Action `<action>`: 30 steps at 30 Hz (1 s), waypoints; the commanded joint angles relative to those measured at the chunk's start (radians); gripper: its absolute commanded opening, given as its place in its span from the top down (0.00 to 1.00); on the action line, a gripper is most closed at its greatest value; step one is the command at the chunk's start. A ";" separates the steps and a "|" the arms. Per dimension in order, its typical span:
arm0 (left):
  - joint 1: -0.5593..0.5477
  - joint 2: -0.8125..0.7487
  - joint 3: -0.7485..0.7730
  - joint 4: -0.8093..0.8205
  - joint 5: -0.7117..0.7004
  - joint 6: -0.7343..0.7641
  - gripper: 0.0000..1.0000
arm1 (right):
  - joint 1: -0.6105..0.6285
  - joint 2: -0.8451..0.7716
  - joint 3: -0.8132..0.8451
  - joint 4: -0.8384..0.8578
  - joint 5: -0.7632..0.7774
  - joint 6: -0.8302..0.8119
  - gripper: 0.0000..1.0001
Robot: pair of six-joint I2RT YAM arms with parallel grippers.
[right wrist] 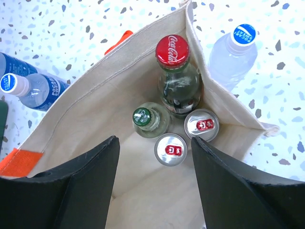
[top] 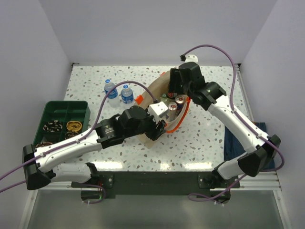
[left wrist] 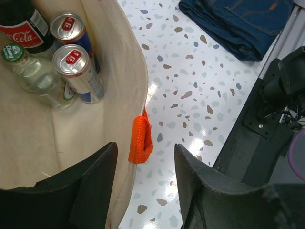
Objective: Place the beverage into the canvas bag
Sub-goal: Place the drink in the canvas bag.
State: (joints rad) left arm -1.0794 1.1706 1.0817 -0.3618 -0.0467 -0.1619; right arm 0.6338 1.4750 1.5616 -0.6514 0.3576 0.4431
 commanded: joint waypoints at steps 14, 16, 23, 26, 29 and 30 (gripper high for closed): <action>0.051 -0.071 0.104 0.078 -0.223 -0.017 0.37 | -0.002 -0.145 0.083 -0.212 0.153 -0.024 0.35; 0.094 -0.078 0.104 0.087 -0.223 -0.046 0.36 | -0.002 -0.157 0.069 -0.226 0.159 -0.018 0.35; 0.220 -0.117 0.084 0.123 -0.249 -0.102 0.35 | -0.002 -0.176 0.020 -0.229 0.147 0.017 0.34; 0.249 -0.105 0.099 0.109 -0.291 -0.103 0.34 | -0.002 -0.173 0.008 -0.234 0.133 0.025 0.34; 0.294 -0.077 0.127 0.080 -0.297 -0.123 0.34 | -0.002 -0.171 -0.005 -0.238 0.121 0.029 0.34; 0.308 -0.068 0.135 0.069 -0.297 -0.137 0.34 | -0.002 -0.170 -0.008 -0.238 0.119 0.031 0.34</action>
State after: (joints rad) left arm -0.8207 1.0767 1.1545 -0.2993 -0.3016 -0.2485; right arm 0.6338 1.3193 1.5650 -0.8776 0.4801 0.4526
